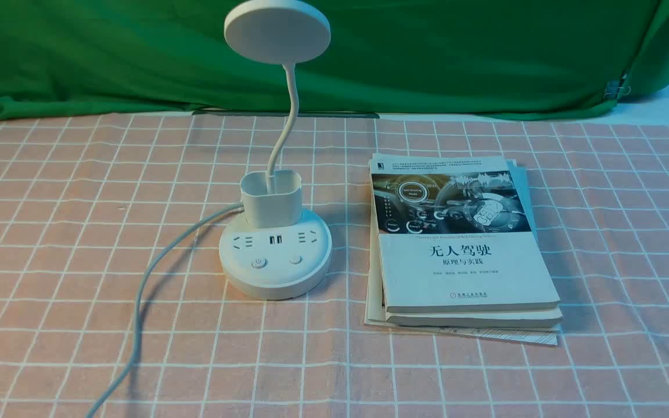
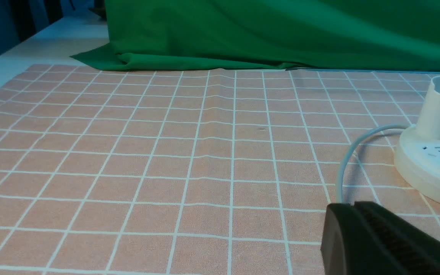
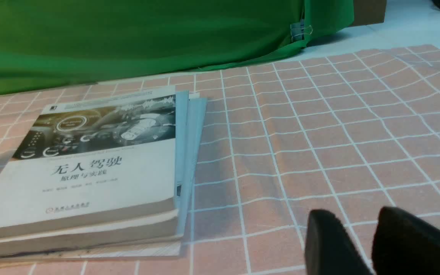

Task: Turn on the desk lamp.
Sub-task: Use the left arm to press the button switch on the lamp holder

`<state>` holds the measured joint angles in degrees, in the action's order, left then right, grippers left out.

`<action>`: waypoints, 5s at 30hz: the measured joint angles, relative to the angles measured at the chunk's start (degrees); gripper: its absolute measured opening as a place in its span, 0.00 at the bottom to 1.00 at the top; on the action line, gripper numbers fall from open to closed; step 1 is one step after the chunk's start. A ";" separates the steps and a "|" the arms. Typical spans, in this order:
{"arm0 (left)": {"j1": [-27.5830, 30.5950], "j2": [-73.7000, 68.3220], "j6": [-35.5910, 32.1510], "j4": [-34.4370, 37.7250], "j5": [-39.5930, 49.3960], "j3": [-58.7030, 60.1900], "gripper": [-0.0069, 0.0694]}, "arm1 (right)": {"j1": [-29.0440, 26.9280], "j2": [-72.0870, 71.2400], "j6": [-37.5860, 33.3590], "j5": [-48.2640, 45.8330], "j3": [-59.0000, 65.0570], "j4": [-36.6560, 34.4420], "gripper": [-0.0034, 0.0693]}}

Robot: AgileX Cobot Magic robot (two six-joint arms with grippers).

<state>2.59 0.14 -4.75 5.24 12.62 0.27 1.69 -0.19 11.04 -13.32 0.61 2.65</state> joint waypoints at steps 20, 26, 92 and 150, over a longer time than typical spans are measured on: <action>0.00 0.00 0.00 0.00 0.00 0.00 0.12 | 0.00 0.00 0.00 0.00 0.00 0.00 0.38; 0.00 0.00 0.00 0.00 0.00 0.00 0.12 | 0.00 0.00 0.00 0.00 0.00 0.00 0.38; 0.00 0.00 35.23 16.96 -24.32 0.00 0.12 | 0.00 0.00 0.00 0.00 0.00 0.00 0.38; -26.54 -89.82 -4.28 13.08 35.61 -67.27 0.12 | 0.00 0.00 0.00 0.00 0.00 0.00 0.38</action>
<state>-23.95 -89.68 -9.02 18.32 48.24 -67.00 1.69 -0.19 11.04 -13.32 0.61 2.65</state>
